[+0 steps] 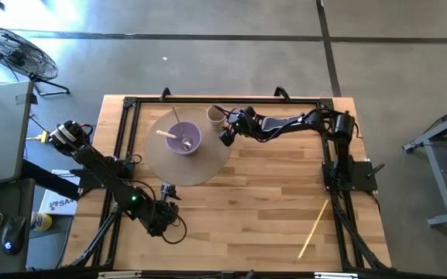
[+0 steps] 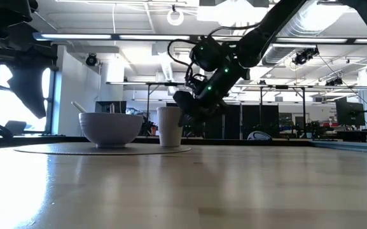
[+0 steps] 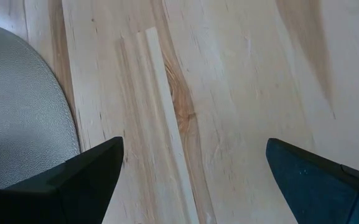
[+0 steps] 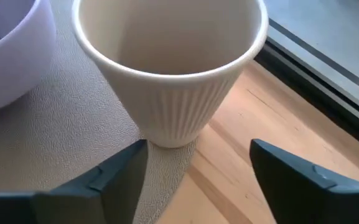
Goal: Pick & Place Utensil
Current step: Put the white cup on the top right side of the gray placemat, then put the yellow straw into the white cup on the gray placemat
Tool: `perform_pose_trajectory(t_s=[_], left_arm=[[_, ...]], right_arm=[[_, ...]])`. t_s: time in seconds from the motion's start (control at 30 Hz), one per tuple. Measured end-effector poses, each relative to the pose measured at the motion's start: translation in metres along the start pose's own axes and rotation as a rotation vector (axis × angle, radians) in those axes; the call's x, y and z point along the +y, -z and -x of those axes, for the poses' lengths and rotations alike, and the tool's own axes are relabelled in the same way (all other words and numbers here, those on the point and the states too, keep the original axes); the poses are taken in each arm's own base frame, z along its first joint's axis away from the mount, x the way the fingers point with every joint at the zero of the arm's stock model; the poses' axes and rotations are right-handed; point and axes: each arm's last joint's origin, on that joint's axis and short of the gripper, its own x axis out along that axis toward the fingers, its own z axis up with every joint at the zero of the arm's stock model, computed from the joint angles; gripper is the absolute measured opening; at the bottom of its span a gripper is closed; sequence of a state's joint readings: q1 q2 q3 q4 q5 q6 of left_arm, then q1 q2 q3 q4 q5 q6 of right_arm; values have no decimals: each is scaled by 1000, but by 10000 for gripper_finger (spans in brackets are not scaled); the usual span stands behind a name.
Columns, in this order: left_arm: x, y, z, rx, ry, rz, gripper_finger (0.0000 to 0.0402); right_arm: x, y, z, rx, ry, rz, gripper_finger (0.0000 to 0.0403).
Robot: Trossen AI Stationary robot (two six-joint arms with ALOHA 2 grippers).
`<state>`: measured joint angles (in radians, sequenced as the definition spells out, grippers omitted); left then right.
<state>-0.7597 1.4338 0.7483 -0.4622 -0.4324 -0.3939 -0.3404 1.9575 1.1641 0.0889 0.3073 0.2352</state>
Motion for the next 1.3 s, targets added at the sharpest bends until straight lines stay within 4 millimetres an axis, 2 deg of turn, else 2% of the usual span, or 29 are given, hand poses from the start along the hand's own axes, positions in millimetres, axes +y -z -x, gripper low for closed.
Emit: perform_pose_trajectory(t_s=[0.17, 0.37, 0.63, 0.87, 1.3], left_arm=[[0, 0, 0, -1, 0, -3, 387], [0, 0, 0, -3, 1, -3, 387], [0, -1, 0, -7, 3, 0, 387], [0, -1, 0, -12, 5, -11, 387], [-1, -2, 0, -16, 8, -11, 387]], right_arm=[[2, -6, 0, -59, -48, -14, 237], [2, -6, 0, -63, -41, -14, 214], [5, 5, -17, -64, -38, -7, 212], [3, 1, -18, -116, -2, -6, 212], [0, 4, -18, -68, -35, -3, 212]])
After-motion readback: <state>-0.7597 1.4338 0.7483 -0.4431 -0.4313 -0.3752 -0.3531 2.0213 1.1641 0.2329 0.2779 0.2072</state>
